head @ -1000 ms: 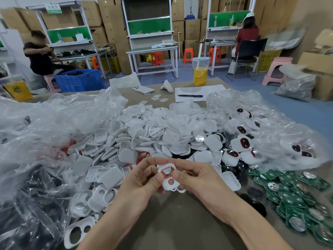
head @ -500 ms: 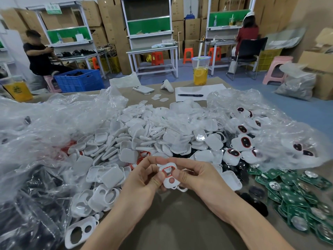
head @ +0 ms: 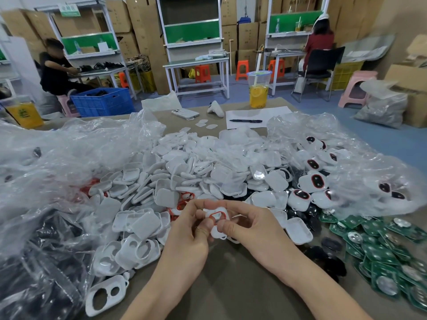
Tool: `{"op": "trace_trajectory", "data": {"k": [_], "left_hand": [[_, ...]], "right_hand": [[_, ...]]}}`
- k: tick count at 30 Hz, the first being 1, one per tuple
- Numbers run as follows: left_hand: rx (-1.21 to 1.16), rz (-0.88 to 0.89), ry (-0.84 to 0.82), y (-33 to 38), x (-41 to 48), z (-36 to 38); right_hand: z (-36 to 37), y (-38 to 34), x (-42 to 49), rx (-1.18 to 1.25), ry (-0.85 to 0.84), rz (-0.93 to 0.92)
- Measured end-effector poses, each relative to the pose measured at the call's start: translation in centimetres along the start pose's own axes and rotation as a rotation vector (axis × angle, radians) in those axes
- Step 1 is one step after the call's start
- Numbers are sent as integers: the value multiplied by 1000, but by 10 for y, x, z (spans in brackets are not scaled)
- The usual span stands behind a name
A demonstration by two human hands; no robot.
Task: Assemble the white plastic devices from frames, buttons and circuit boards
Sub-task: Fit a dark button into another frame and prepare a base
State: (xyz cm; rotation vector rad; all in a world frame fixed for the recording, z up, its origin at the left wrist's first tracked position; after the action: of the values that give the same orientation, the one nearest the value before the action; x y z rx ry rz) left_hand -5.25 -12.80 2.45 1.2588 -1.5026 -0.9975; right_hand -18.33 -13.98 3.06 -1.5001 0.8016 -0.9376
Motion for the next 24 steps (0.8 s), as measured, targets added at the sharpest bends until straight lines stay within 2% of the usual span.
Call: {"op": "trace_trajectory", "data": {"k": [6,11,24], "left_hand": [[-30,7,46,2,-1,-2],[-55,30,25,6,-1,-1],[25,61,133,13,-4,-8]], "right_hand": [[-9,3,0,-8,116,10],[-8,-1,-1,24,108,0],[-9,2,-2,-92,119,19]]}}
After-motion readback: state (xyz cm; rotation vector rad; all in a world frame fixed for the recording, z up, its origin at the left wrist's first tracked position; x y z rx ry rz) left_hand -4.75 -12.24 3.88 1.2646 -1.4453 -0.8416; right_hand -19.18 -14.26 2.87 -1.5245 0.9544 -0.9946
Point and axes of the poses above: each hand's wrist, its own x-axis towards the middle knuckle, its own z-axis out of the palm, y = z × x, the point moved 8 cm from there along x, towards the middle knuckle, and after that the axes turned 5 degrees about -y, right-handed, at the moved point
